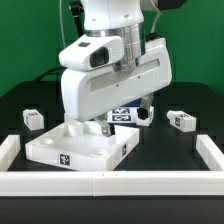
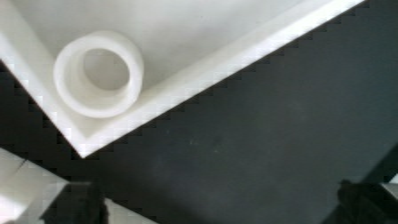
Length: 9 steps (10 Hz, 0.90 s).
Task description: Assemble square table
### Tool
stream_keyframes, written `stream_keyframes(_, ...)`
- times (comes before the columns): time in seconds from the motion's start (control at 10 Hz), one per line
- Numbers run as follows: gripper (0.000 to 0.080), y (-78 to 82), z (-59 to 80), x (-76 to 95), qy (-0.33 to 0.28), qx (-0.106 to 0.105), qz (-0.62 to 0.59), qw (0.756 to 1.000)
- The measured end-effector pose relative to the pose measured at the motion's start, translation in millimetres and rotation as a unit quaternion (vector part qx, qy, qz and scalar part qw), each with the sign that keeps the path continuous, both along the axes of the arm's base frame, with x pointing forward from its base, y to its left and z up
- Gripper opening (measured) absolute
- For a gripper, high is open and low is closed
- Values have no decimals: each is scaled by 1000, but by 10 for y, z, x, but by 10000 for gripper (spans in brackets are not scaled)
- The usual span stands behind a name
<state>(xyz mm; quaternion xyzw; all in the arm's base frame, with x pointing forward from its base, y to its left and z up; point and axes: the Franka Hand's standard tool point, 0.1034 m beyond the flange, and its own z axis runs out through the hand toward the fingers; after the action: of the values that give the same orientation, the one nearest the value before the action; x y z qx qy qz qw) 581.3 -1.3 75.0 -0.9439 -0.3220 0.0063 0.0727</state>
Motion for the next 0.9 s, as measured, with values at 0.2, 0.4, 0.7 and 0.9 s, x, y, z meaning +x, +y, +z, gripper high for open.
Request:
stream_keyframes(0.2,649,-1,-1,0,0,0,0,1000)
stream_keyframes(0.4,649,-3,-1,1,0,0,0,1000)
stream_keyframes(0.7,649,-20,-2,-7,-3,-1,9,1000)
stream_keyframes(0.9,649,-225,-7,-389,2,-6,42,999)
